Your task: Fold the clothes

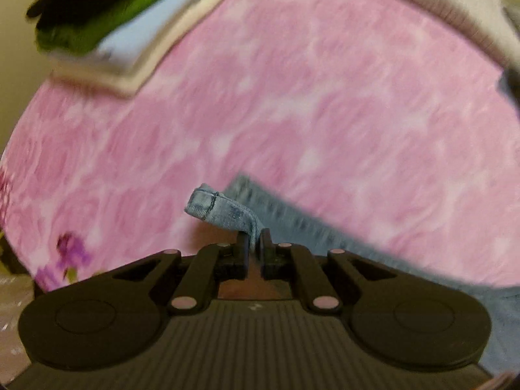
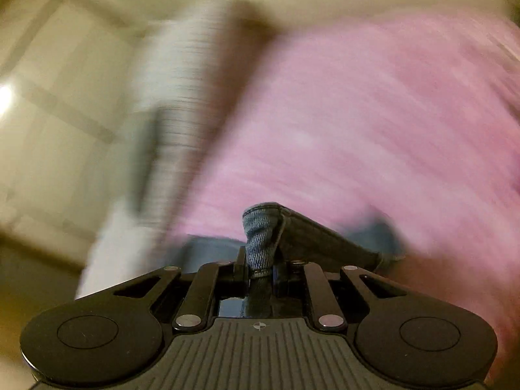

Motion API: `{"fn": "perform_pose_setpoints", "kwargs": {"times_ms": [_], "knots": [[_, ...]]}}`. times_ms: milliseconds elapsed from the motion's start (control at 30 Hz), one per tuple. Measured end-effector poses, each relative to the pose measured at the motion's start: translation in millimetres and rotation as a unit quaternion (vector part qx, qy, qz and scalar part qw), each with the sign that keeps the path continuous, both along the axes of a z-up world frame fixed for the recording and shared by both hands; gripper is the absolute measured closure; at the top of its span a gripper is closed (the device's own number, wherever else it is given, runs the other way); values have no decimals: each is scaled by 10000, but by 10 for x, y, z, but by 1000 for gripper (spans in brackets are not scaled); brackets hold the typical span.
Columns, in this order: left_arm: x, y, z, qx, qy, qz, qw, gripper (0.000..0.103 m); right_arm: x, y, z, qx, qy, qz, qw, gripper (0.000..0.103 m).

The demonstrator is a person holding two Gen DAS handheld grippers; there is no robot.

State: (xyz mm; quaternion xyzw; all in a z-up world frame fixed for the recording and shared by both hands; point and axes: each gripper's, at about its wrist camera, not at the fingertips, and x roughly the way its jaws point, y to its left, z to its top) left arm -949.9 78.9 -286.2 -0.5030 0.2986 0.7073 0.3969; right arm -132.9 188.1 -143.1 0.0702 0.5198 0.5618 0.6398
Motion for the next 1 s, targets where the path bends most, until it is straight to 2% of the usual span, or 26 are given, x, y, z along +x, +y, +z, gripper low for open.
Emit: {"fn": "perform_pose_setpoints", "kwargs": {"times_ms": [67,133,267,333,467,533,600,633,700,733,800,967,1000], "knots": [[42,24,164,228,-30,26,9997,99,-155,300,554,812,-276,548,9948,92],[93,12,287,392,-33,57,9992,99,26,221,371,557,-356,469,9967,92],[264,-102,318,382,-10,11,9993,99,390,64,5,46,-516,312,9982,92],[369,-165,216,231,-105,-40,9997,98,572,-15,-178,-209,-596,233,9977,92],[712,-277,-200,-402,-39,-284,9988,97,936,-172,-553,-734,-752,70,9944,92],[846,-324,-466,-753,109,-364,9964,97,1144,-282,-1241,-1699,-692,-275,9826,91],[940,-368,-673,-999,242,-376,9940,95,1249,-399,-1839,-2529,-458,-567,9647,89],[964,-391,-726,-1038,292,-344,9936,95,1286,-445,-2010,-2732,-337,-777,9582,79],[991,-435,-792,-1051,360,-274,9934,95,1348,-680,-2209,-2385,103,-1304,9623,73],[984,-455,-788,-998,356,-222,9941,95,1366,-753,-2233,-2233,324,-1448,9634,68],[949,-482,-774,-923,293,-105,9952,95,1532,-856,-2282,-2070,635,-1564,9637,66],[972,-507,-682,-765,337,-167,9964,96,1561,-829,-2354,-2125,393,-1137,9697,66],[985,-524,-648,-717,362,-202,9966,96,1543,-897,-2239,-2148,219,-1005,9712,78]]}}
